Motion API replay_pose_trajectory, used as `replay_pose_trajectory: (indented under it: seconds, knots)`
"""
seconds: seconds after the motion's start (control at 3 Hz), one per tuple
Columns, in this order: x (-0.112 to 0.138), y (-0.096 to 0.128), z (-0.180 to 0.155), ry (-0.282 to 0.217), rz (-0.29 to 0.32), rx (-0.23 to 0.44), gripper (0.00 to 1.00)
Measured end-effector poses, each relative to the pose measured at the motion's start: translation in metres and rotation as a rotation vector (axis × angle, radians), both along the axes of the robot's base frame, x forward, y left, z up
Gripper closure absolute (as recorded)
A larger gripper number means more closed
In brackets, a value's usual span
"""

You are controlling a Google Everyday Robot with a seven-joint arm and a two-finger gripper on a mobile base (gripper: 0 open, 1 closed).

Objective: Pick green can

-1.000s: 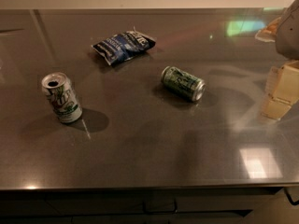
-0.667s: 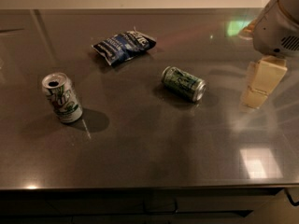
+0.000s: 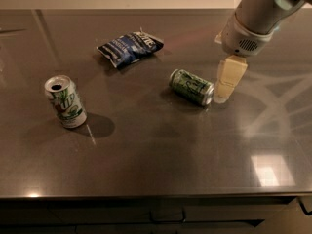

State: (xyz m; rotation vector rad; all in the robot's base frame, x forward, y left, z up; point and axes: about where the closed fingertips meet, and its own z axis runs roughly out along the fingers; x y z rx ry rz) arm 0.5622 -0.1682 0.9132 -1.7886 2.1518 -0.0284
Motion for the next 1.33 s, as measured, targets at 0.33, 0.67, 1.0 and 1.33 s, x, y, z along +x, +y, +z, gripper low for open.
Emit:
replay_pose_trajectory:
  seconds: [0.33, 0.67, 1.0, 1.33]
  knots:
    - [0.031, 0.014, -0.019, 0.013, -0.025, 0.001, 0.00]
    - [0.044, 0.022, -0.041, 0.057, -0.058, 0.002, 0.00]
    - [0.048, 0.024, -0.060, 0.104, -0.092, -0.005, 0.00]
    - [0.048, 0.025, -0.072, 0.135, -0.137, -0.011, 0.00]
